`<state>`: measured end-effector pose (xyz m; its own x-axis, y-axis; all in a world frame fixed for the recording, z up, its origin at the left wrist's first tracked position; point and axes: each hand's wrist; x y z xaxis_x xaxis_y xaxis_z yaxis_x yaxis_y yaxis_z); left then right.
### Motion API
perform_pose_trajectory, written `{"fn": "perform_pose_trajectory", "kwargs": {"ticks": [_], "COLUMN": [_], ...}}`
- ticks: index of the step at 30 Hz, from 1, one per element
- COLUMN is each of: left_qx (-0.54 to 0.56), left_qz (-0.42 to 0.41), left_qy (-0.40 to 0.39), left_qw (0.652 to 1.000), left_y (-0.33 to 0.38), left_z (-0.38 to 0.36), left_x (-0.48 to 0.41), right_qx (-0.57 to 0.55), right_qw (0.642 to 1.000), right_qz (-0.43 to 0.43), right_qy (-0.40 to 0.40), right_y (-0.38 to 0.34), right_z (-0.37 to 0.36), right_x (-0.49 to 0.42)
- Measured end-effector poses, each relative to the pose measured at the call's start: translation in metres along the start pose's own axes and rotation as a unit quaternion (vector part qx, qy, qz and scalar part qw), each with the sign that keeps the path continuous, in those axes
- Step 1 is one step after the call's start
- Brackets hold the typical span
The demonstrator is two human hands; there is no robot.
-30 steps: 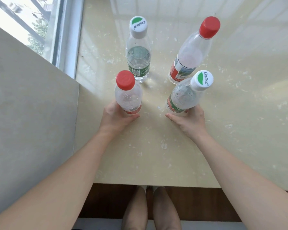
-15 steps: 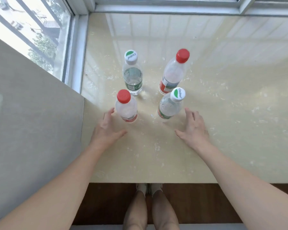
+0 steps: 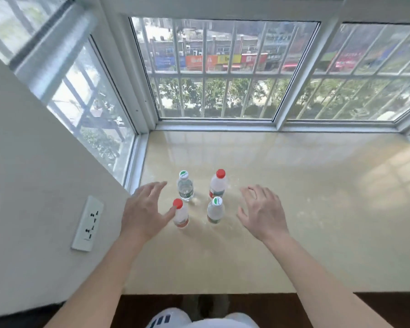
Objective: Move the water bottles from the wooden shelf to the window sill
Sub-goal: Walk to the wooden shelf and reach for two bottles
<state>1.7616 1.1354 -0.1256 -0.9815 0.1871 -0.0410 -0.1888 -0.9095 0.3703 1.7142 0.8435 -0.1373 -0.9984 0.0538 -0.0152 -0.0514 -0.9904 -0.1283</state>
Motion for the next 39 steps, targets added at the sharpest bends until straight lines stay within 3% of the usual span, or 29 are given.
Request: {"fn": "perform_pose_trajectory", "kwargs": {"ticks": [12, 21, 26, 31, 39], "left_qx": [-0.072, -0.023, -0.003, 0.011, 0.016], "left_qz": [-0.133, -0.324, -0.455, -0.534, -0.624], "left_qy": [0.017, -0.043, -0.079, -0.108, -0.143], "left_qw": [0.988, 0.945, 0.887, 0.839, 0.768], "left_y": [0.088, 0.185, 0.238, 0.286, 0.349], "left_z": [0.056, 0.025, 0.002, -0.011, -0.039], "left_x": [-0.024, -0.028, -0.004, 0.030, 0.090], "right_qx": [0.004, 0.030, 0.070, 0.092, 0.075], "right_qw": [0.990, 0.973, 0.931, 0.883, 0.820], "right_qz": [0.039, -0.184, -0.330, -0.441, -0.549], "right_qy": [0.134, 0.135, 0.140, 0.133, 0.144], "right_y": [-0.011, 0.041, 0.056, 0.060, 0.060], "right_z": [0.080, 0.104, 0.114, 0.116, 0.110], "right_x": [0.002, 0.094, 0.180, 0.260, 0.338]}}
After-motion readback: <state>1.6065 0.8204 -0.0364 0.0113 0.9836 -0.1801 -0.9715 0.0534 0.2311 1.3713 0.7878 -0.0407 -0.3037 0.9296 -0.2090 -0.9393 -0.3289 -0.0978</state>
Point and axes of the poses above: each hand's wrist, its own x-axis away from the middle knuckle, its own z-axis out of the back of the hand, y = z × x, and after that the axes turned 3 degrees about -y, right-handed
